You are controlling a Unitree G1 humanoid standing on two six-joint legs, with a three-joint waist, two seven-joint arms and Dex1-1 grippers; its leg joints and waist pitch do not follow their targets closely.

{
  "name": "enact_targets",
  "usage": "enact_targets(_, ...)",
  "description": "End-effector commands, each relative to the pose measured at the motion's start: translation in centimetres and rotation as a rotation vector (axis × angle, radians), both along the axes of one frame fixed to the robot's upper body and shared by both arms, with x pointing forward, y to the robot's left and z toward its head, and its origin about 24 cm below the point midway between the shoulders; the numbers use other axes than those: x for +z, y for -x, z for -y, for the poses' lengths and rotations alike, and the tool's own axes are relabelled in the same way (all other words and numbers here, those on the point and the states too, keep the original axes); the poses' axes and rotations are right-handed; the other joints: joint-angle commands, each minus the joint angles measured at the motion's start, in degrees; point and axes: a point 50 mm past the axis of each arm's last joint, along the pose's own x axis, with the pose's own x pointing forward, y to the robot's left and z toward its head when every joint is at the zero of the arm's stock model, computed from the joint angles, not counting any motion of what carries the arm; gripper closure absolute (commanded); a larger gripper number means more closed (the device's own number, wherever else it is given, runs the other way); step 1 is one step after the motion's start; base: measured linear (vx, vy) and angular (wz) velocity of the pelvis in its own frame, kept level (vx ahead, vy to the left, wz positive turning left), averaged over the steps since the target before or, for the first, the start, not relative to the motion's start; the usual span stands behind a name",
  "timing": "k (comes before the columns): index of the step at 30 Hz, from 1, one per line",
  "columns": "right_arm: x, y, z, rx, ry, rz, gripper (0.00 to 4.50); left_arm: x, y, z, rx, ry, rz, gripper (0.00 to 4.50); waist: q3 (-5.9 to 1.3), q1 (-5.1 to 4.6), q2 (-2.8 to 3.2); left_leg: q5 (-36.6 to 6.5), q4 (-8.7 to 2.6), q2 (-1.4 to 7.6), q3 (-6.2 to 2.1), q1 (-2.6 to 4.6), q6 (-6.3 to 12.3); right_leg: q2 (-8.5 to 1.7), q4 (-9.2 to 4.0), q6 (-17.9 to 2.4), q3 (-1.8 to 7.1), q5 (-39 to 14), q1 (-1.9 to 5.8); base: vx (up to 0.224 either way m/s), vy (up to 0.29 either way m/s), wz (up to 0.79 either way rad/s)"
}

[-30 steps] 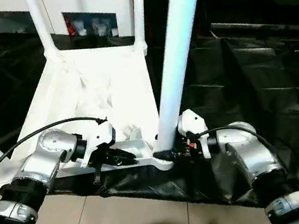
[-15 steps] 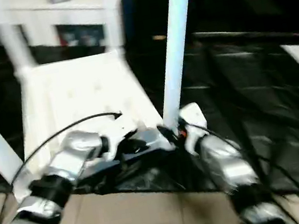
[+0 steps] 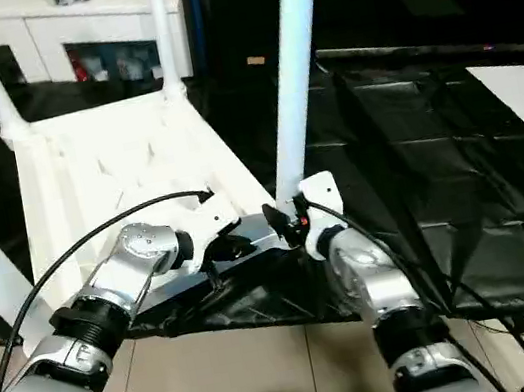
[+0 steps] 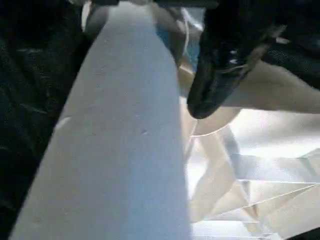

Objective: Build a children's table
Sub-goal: Rotate leg to tighten

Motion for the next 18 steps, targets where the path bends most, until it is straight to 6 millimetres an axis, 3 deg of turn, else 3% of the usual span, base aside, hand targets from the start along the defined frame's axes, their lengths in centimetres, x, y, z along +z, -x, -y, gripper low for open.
enact_targets(1,-0.1,0.7,0.1,0.078,-0.005,-0.009,1.45,-1.3,0.4,-0.9,0.027,-0.051,-0.034,4.50,-1.84,0.00,0.19,-30.81,-4.84,1.13,0.10,1.23,-0.39,-1.47,-3.79,-8.59,1.20,-20.32,-0.20,0.000,0.000,0.00)
enact_targets(2,-0.1,1.0,0.5,0.105,0.003,-0.006,1.45,-1.2,0.6,-1.1,0.017,-0.039,-0.059,4.50,-1.92,0.13,0.15,-27.86,-4.96,1.21,0.24,0.61,-0.03,-1.42,-3.37,-9.15,1.32,-17.70,0.24,0.000,0.000,0.00)
enact_targets(3,-0.1,1.0,0.6,0.109,0.004,-0.005,1.38,-1.2,0.6,-1.1,0.015,-0.037,-0.063,3.95,-1.95,0.23,0.07,-26.67,-4.94,1.17,0.38,0.43,0.24,-1.40,-3.25,-9.23,1.34,-16.91,0.37,0.000,0.000,0.00)
enact_targets(4,-0.1,1.5,1.2,0.142,0.013,-0.005,1.38,-1.4,0.8,-1.4,0.001,-0.045,-0.091,3.95,-1.87,0.25,0.22,-25.90,-4.97,1.14,0.48,0.33,0.52,-1.42,-3.24,-9.01,1.35,-18.03,0.25,0.000,0.000,0.00)
enact_targets(6,-0.1,1.7,1.5,0.157,0.020,-0.005,1.38,-1.4,0.9,-1.5,0.004,-0.054,-0.096,3.95,-2.07,0.24,-0.05,-24.38,-4.82,1.12,0.57,0.03,0.68,-1.33,-3.18,-8.48,1.44,-17.86,0.48,0.000,0.000,0.00)
enact_targets(7,0.0,1.9,2.0,0.177,0.032,-0.004,1.38,-1.5,0.9,-1.7,0.015,-0.071,-0.099,3.69,-2.09,0.28,-0.11,-22.87,-4.81,1.22,0.70,-0.11,0.89,-1.29,-2.99,-8.76,1.52,-16.80,0.42,0.000,0.000,0.00)
enact_targets(10,0.2,2.2,2.5,0.194,0.034,-0.001,1.38,-1.6,0.5,-2.2,0.078,-0.103,-0.087,3.48,-1.89,0.32,-0.30,-24.33,-4.47,1.10,1.04,0.25,1.14,-1.17,-3.25,-8.79,1.79,-20.02,-0.28,0.000,0.000,0.00)
enact_targets(12,0.4,2.3,2.7,0.207,0.039,0.002,1.38,-1.5,0.3,-2.4,0.092,-0.111,-0.086,3.48,-1.87,0.36,-0.31,-24.64,-4.32,1.03,1.04,0.32,1.12,-1.18,-3.39,-8.16,2.02,-22.43,-0.52,0.000,0.000,0.00)
enact_targets(13,0.5,2.3,2.8,0.213,0.041,0.002,1.38,-1.5,0.3,-2.5,0.088,-0.110,-0.086,3.69,-2.04,0.39,-0.36,-23.77,-4.28,1.03,1.00,0.14,1.18,-1.14,-3.33,-7.93,2.03,-22.29,-0.35,0.000,0.000,0.00)
enact_targets(18,0.9,2.4,3.2,0.242,0.041,0.012,1.38,-0.8,0.2,-2.1,0.081,-0.033,-0.082,3.99,-2.22,0.60,-0.20,-21.15,-4.30,1.11,1.13,-0.18,1.34,-0.92,-2.83,-9.05,2.06,-17.68,-0.16,0.000,0.000,0.00)
